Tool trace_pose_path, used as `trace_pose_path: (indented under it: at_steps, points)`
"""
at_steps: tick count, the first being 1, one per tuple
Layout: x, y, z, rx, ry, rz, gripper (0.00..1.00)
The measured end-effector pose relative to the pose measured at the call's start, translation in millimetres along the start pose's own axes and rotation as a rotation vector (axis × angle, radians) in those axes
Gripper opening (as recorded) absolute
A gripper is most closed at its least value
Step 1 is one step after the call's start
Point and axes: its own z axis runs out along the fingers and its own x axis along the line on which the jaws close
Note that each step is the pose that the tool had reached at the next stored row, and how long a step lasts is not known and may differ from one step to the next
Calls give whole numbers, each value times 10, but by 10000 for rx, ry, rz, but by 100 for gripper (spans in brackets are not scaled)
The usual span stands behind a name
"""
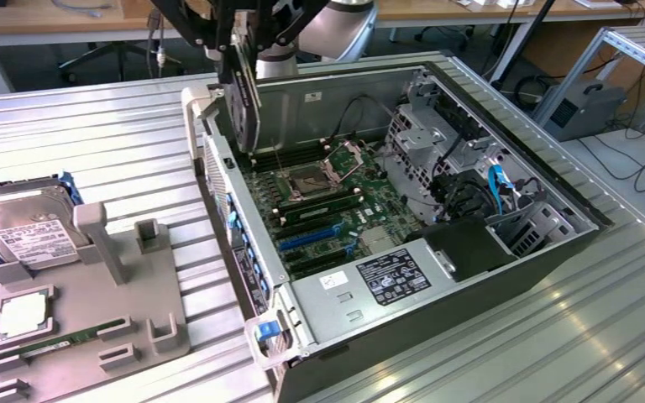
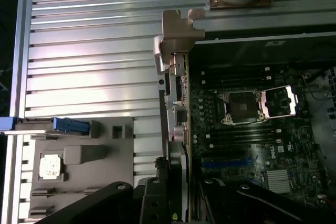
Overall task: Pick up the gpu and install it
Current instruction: 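Pick up the gpu and move the gpu toward the slot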
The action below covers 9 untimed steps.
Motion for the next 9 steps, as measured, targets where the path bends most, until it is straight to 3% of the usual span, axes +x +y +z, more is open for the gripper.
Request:
trace_pose_path:
  at_steps: [3, 5, 7, 9]
  points:
    - [-250, 16, 8, 1, 11, 4, 27]
    - [-358, 23, 15, 1, 11, 3, 27]
    - [-615, 39, 29, 8, 12, 4, 27]
    - [-748, 47, 36, 92, 11, 4, 27]
